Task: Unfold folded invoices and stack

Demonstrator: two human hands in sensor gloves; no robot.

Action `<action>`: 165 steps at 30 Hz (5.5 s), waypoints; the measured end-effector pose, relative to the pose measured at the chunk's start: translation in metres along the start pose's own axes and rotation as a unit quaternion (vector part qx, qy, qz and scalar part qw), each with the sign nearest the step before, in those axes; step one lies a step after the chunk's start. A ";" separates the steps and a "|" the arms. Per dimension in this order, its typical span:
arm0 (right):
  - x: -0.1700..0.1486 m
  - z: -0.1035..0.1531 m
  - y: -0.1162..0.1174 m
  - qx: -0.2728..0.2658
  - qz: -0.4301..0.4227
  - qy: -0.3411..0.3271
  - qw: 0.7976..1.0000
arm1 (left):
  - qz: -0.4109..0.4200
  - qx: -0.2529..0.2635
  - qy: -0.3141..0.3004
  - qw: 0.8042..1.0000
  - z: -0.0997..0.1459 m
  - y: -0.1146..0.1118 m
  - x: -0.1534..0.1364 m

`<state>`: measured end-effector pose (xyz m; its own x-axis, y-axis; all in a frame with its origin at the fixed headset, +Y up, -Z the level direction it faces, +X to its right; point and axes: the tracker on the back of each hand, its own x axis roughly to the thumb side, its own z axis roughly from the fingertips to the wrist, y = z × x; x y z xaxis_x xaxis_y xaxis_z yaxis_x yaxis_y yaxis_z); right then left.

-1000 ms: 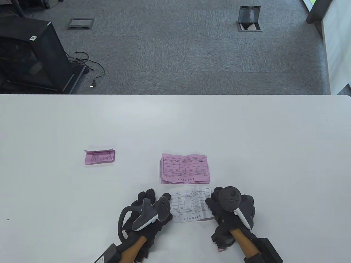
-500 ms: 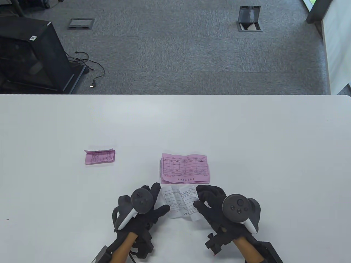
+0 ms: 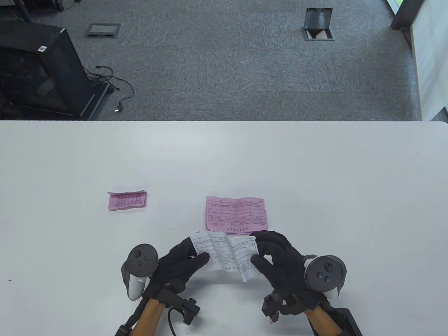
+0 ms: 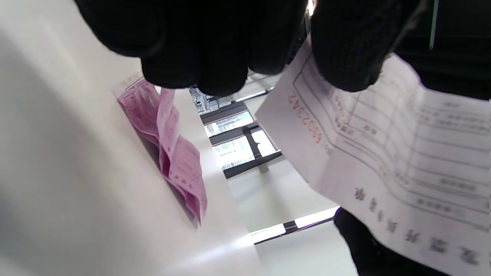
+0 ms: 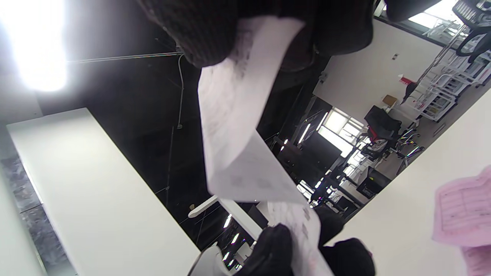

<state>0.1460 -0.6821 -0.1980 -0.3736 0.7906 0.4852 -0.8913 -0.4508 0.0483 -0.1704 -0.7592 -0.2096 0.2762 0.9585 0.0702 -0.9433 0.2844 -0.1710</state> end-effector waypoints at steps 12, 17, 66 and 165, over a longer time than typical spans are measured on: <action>-0.045 -0.004 -0.011 -0.047 0.068 0.115 0.990 | -0.042 0.079 0.006 0.996 -0.002 0.004 0.004; -0.061 -0.004 -0.007 -0.047 0.111 0.155 0.981 | -0.079 0.083 0.020 0.993 -0.006 -0.001 0.008; -0.134 -0.095 0.057 0.101 0.524 0.368 0.761 | -0.460 0.047 0.275 0.843 -0.134 -0.037 -0.010; -0.072 -0.005 0.031 0.093 0.037 0.225 0.969 | -0.178 0.040 0.048 0.982 -0.013 -0.052 0.030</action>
<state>0.1438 -0.7506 -0.2360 -0.5453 0.8357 0.0655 -0.8123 -0.5462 0.2046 -0.1109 -0.7448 -0.2119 0.6035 0.7972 0.0170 -0.7943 0.6029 -0.0747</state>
